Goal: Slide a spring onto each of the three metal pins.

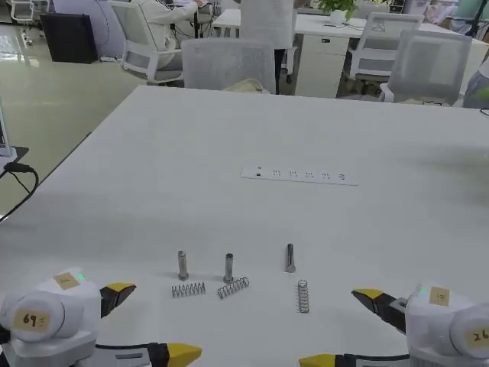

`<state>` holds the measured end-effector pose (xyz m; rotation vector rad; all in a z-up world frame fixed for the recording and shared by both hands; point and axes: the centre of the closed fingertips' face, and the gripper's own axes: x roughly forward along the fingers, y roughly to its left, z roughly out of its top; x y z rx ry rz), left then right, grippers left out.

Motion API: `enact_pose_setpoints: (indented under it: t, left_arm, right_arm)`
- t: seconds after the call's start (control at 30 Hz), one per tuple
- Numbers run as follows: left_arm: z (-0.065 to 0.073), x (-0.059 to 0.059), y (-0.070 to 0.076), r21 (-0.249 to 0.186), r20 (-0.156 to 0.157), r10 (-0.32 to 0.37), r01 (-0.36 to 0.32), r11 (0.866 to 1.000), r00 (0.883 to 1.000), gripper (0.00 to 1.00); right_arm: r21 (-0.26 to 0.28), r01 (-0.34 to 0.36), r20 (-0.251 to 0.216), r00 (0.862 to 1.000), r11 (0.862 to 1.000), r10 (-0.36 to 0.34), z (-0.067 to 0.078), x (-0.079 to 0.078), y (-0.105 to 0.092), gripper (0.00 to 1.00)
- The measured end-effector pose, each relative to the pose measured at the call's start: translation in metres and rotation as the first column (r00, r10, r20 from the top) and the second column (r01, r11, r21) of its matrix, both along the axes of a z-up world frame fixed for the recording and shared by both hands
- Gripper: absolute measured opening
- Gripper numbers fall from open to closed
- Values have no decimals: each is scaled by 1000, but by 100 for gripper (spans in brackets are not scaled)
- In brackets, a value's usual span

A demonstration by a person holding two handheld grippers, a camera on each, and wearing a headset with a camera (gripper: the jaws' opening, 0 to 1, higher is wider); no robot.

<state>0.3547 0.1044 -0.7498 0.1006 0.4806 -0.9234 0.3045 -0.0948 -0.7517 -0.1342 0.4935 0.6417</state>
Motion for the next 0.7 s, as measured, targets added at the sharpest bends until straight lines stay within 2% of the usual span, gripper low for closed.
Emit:
enact_pose_setpoints:
  t: [0.7]
  left_arm:
    - [-2,-1,-1,4,-6,-3,4,1000,1000,88]
  right_arm:
    - [-5,-4,-14,1000,1000,4,-4,-1,0,85]
